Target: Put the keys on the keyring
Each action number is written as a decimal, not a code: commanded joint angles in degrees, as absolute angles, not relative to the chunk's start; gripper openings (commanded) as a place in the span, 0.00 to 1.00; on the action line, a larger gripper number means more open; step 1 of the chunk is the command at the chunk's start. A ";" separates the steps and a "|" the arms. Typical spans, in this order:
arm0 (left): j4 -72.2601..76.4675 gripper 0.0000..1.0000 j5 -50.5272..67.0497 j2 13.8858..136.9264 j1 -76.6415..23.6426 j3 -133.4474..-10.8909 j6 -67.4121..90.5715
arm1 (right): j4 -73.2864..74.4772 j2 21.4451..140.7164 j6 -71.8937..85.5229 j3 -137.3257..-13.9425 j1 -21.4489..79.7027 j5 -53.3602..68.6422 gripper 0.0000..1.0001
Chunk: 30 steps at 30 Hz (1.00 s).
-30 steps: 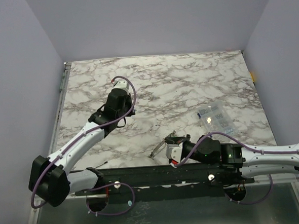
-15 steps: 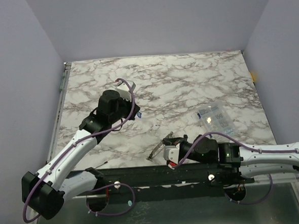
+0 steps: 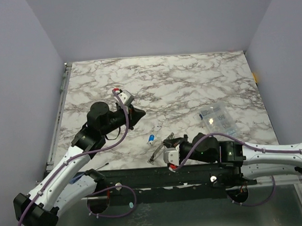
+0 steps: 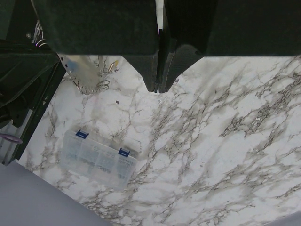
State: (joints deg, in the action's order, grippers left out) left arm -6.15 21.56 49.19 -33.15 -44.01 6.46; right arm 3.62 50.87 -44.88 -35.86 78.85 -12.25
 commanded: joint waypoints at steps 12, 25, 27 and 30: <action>-9.08 0.60 12.52 54.58 -33.84 -43.66 11.31 | -11.55 44.57 -48.34 -34.88 74.33 -32.92 0.01; -30.82 0.62 -13.16 66.15 -41.99 -47.38 44.90 | -11.73 42.38 -45.88 -32.81 74.14 -34.93 0.01; -31.71 0.62 -14.90 67.99 -43.59 -47.39 46.83 | -11.41 42.21 -45.54 -32.89 74.10 -34.90 0.01; -32.80 0.62 -16.64 71.41 -45.54 -48.65 49.46 | -10.71 41.79 -44.79 -33.19 74.10 -34.74 0.01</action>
